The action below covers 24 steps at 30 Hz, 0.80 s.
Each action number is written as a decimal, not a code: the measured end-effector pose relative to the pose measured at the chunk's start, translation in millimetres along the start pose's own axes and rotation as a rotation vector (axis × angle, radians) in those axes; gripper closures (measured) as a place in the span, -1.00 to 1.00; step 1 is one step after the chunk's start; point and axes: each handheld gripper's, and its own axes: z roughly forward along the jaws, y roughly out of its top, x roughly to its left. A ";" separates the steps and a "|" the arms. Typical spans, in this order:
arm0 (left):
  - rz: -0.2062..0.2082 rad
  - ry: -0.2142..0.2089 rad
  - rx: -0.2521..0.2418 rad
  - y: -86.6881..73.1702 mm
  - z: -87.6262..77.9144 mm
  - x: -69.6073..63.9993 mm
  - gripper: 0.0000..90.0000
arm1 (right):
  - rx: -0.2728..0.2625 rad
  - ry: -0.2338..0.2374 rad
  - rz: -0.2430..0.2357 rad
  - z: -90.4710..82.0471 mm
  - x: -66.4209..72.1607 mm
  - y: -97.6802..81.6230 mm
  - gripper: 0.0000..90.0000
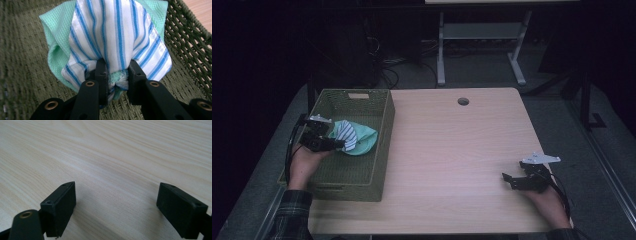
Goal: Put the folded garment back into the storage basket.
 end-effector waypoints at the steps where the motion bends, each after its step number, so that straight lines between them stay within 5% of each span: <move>1: -0.002 -0.001 0.001 -1.2 1.9 0.3 0.63 | 0.000 0.000 0.000 0.0 0.0 0.0 -0.66; 13: 0.002 -0.010 0.040 -8.6 14.6 2.1 0.58 | 0.000 0.000 0.000 0.0 0.0 0.0 -0.66; 24: -0.011 -0.022 0.049 -11.8 17.7 4.2 0.27 | 0.000 -0.008 0.007 -0.3 0.1 -0.4 -0.66</move>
